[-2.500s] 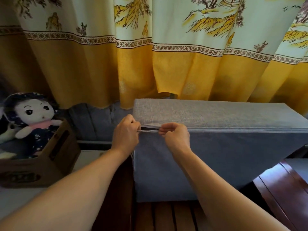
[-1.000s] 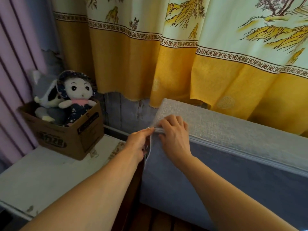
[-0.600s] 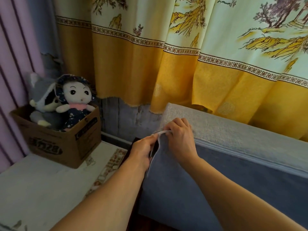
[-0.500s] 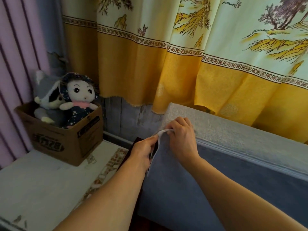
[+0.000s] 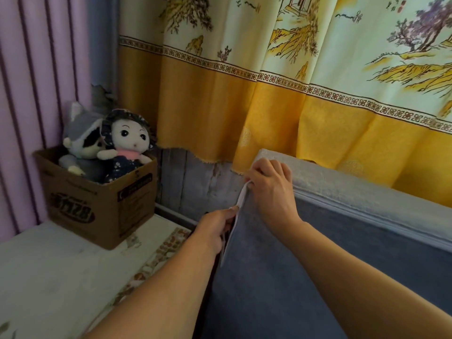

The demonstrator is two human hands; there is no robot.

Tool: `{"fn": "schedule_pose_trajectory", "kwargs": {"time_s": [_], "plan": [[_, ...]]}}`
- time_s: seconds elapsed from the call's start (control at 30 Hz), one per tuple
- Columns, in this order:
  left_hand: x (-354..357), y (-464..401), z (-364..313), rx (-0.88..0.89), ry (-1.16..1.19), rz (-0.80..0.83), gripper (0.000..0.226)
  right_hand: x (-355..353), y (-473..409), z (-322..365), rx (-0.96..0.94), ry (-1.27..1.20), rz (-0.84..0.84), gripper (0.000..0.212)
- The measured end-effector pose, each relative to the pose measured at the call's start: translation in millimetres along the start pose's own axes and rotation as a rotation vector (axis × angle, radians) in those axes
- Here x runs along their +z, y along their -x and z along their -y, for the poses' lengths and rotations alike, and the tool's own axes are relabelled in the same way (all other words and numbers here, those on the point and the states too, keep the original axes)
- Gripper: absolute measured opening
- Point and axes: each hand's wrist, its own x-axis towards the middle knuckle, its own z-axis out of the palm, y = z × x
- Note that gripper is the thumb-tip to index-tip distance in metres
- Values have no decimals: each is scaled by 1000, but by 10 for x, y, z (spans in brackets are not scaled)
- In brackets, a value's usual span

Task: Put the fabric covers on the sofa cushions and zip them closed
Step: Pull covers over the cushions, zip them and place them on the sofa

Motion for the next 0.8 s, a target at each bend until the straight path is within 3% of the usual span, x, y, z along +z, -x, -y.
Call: {"fn": "schedule_pose_trajectory", "kwargs": {"time_s": [0.13, 0.2, 0.3, 0.37, 0.5, 0.67, 0.8], "plan": [[-142, -121, 262, 10, -17, 0, 23, -18, 146, 106, -69, 58, -63, 19], [-180, -143, 310, 30, -43, 17, 24, 27, 380, 180, -215, 159, 18, 39], [-213, -176, 351, 37, -88, 20, 24, 152, 785, 187, -389, 311, 197, 47], [-245, -237, 436, 21, -79, 13, 25, 206, 905, 142, -357, 356, 296, 63], [-346, -491, 664, -9, -73, -41, 22, 251, 925, 155, -312, 366, 306, 53], [-452, -691, 865, -83, -91, -70, 20, 330, 1074, 271, -352, 489, 461, 64], [-541, -852, 1018, -138, -108, -113, 18, 496, 1232, 250, -351, 487, 409, 62]]}}
